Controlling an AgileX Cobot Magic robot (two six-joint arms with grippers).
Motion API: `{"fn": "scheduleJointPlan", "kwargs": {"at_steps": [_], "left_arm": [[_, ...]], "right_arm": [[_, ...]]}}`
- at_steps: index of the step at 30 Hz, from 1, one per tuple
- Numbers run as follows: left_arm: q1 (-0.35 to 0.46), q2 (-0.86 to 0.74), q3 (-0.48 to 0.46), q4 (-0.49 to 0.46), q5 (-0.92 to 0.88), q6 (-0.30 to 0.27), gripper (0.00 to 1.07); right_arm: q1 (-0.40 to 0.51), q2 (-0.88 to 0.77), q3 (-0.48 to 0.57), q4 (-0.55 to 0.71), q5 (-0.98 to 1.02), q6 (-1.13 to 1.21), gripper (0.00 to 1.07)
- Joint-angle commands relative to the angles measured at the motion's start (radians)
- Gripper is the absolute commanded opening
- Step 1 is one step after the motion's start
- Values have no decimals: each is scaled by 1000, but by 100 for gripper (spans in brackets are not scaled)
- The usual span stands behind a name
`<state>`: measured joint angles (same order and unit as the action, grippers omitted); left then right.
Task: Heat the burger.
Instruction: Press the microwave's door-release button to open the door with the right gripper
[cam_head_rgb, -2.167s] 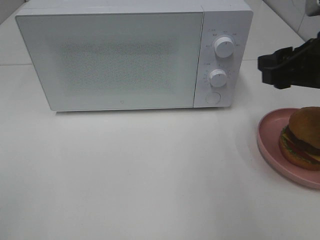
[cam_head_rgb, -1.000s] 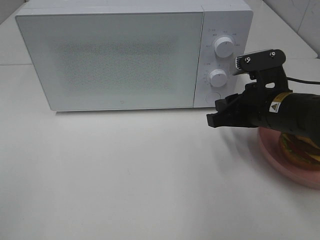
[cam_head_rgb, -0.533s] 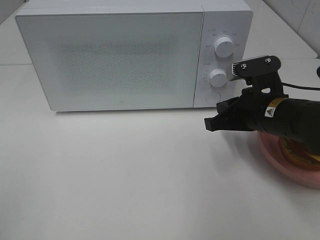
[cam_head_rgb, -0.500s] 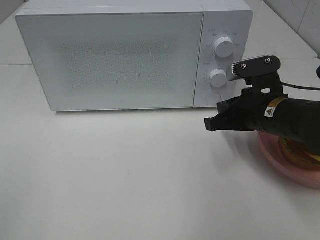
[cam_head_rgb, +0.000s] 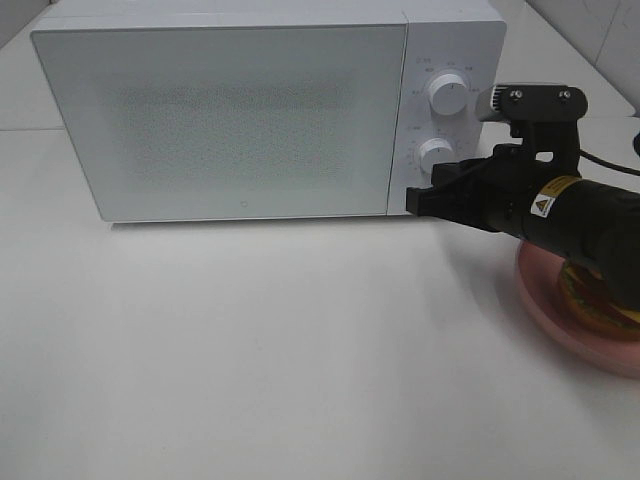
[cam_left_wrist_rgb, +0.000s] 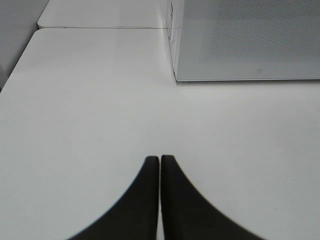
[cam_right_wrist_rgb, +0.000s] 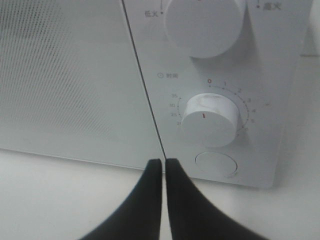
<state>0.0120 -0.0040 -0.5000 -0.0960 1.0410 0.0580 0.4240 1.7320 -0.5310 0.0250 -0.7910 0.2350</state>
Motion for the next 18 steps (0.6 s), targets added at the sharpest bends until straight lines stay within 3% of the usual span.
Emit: {"fn": "scheduleJointPlan", "kwargs": {"at_steps": [1, 9, 18], "left_arm": [[3, -24, 2, -2, -9, 0, 0], [3, -24, 2, -2, -9, 0, 0], [3, -24, 2, -2, -9, 0, 0]], "right_arm": [[6, 0, -6, 0, -21, 120, 2], [6, 0, -6, -9, -38, 581, 4], [6, 0, -6, -38, -42, 852, 4]]}}
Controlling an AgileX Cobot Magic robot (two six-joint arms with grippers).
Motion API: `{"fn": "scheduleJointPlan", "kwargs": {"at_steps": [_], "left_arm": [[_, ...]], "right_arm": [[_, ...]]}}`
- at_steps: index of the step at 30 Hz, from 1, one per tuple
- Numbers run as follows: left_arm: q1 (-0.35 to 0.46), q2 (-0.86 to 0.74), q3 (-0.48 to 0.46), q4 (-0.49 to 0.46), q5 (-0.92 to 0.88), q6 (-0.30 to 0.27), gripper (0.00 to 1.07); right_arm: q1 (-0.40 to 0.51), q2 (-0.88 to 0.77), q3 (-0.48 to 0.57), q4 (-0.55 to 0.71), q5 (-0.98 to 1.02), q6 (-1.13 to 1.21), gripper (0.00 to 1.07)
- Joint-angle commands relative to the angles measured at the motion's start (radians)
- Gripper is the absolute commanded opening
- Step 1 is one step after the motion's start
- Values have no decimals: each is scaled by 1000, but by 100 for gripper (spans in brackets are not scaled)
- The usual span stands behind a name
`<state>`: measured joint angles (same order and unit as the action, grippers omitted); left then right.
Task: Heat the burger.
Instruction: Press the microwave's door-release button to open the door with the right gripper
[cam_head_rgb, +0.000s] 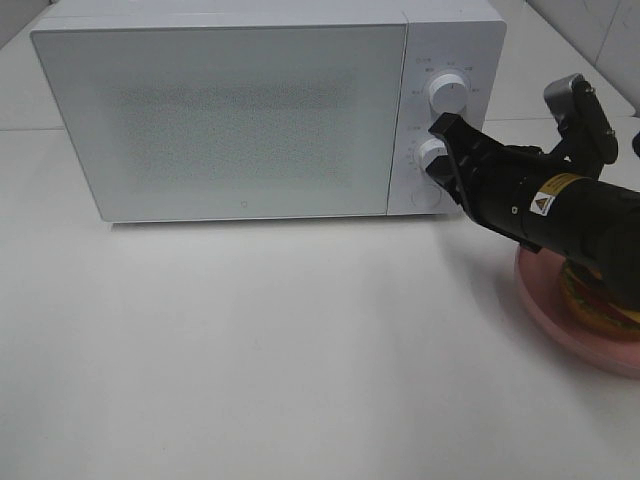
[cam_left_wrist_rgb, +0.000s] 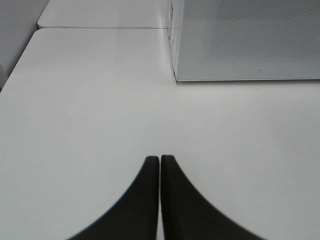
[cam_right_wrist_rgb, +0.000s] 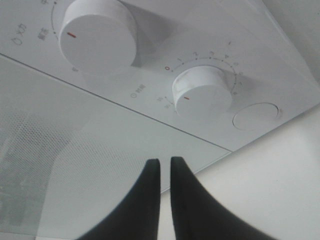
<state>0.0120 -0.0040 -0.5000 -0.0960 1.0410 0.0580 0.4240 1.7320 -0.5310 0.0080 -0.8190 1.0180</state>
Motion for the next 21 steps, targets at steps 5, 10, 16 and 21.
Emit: {"fn": "scheduleJointPlan", "kwargs": {"at_steps": [5, 10, 16, 21], "left_arm": [[3, -24, 2, -2, -9, 0, 0], [3, -24, 2, -2, -9, 0, 0], [3, -24, 2, -2, -9, 0, 0], [3, -24, 2, -2, -9, 0, 0]], "right_arm": [[6, 0, -6, -53, -14, 167, 0], [6, 0, -6, -112, -9, 253, 0], [6, 3, -6, -76, -6, 253, 0], [6, 62, -6, -34, -14, 267, 0]]}}
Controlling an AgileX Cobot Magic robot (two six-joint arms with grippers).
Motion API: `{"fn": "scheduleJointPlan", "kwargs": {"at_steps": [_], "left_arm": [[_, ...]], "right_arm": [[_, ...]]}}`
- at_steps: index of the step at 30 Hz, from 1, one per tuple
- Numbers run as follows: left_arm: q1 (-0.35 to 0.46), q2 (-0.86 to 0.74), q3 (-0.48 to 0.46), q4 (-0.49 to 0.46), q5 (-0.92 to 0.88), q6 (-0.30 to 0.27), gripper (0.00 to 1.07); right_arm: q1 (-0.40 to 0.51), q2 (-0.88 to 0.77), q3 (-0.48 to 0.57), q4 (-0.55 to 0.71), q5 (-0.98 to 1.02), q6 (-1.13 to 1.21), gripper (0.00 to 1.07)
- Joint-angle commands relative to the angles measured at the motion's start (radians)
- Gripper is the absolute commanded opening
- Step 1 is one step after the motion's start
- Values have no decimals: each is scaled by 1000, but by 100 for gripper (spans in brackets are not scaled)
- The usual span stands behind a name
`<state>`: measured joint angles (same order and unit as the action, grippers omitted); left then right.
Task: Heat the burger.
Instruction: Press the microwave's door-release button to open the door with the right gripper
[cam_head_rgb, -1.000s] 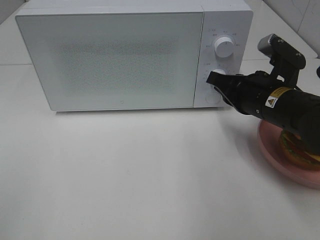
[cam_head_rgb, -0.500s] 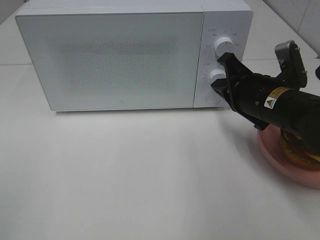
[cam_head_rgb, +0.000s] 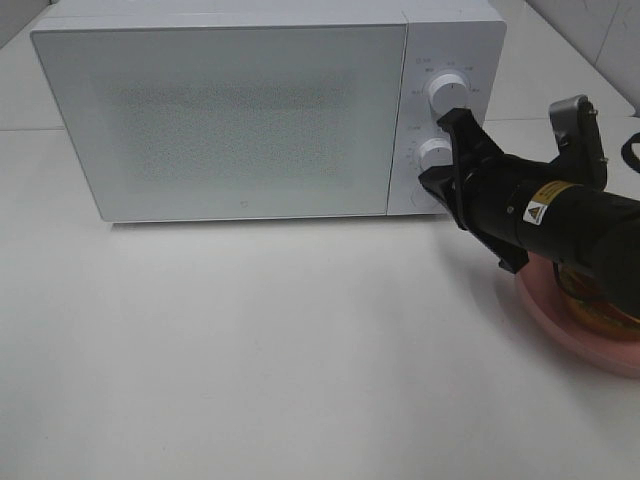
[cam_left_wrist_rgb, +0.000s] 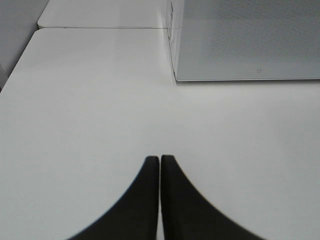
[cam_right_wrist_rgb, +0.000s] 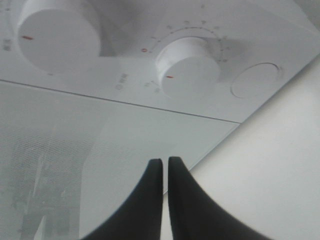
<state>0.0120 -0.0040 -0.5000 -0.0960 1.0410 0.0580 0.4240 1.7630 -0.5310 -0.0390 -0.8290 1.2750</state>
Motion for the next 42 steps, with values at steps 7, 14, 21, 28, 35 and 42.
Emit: {"fn": "scheduleJointPlan", "kwargs": {"at_steps": [7, 14, 21, 28, 35, 42], "left_arm": [[3, -24, 2, -2, -9, 0, 0], [3, -24, 2, -2, -9, 0, 0], [3, -24, 2, -2, -9, 0, 0], [3, -24, 2, -2, -9, 0, 0], [3, -24, 2, -2, -9, 0, 0], [3, -24, 2, -2, -9, 0, 0]], "right_arm": [[6, 151, -6, 17, -171, 123, 0], [6, 236, -40, 74, -183, 180, 0], [6, 248, -123, 131, -155, 177, 0], [6, 248, -161, 174, -76, 156, 0], [6, 305, -213, 189, -71, 140, 0], [6, 317, -214, 267, -89, 116, 0]]}}
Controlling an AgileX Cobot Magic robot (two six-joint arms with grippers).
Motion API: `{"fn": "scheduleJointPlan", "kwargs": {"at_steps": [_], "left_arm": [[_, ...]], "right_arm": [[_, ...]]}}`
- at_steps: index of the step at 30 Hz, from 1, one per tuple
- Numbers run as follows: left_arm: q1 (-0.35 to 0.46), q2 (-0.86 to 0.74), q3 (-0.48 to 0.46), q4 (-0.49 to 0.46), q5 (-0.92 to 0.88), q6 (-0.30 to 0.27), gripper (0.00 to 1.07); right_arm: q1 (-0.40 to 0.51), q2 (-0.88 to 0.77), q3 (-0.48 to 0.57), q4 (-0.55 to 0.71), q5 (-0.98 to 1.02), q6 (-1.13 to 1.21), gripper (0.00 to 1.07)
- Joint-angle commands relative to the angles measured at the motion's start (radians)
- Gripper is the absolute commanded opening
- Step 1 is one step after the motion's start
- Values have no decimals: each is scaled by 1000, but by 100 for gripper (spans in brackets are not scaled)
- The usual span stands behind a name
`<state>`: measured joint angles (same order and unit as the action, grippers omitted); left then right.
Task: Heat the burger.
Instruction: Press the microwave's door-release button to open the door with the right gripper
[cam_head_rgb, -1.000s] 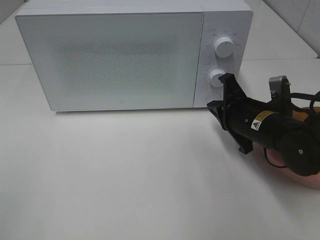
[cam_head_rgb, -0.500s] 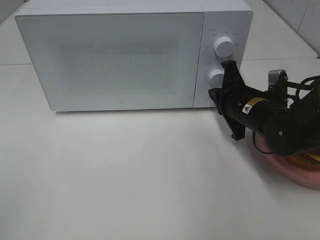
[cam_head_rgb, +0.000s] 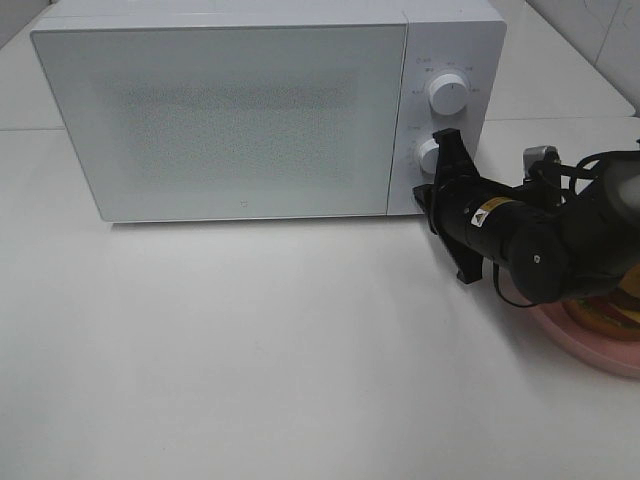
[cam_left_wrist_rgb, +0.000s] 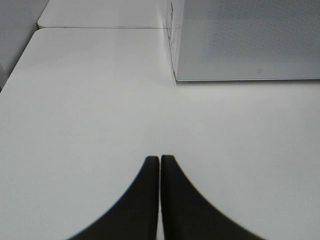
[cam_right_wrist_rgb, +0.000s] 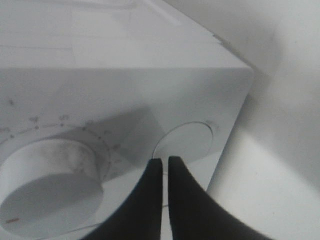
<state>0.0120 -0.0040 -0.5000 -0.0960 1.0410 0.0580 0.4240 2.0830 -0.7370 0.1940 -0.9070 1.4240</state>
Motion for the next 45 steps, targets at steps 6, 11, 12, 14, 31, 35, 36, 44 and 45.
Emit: {"fn": "scheduleJointPlan", "kwargs": {"at_steps": [6, 11, 12, 14, 31, 35, 36, 44, 45], "left_arm": [[3, -24, 2, -2, -9, 0, 0], [3, -24, 2, -2, -9, 0, 0], [3, -24, 2, -2, -9, 0, 0], [3, -24, 2, -2, -9, 0, 0], [3, -24, 2, -2, -9, 0, 0], [3, -24, 2, -2, -9, 0, 0], [3, -24, 2, -2, -9, 0, 0], [3, -24, 2, -2, -9, 0, 0], [3, -24, 2, -2, -9, 0, 0]], "right_arm": [[5, 0, -9, 71, -19, -45, 0], [5, 14, -11, 68, -31, -44, 0], [5, 31, -13, 67, -44, -35, 0], [5, 51, -13, 66, -73, -25, 0], [3, 67, -83, 30, -73, -12, 0], [3, 67, -110, 30, -73, -20, 0], [3, 67, -128, 30, -73, -20, 0], [3, 67, -180, 41, -71, -33, 0], [3, 67, -180, 41, -71, -33, 0]]}}
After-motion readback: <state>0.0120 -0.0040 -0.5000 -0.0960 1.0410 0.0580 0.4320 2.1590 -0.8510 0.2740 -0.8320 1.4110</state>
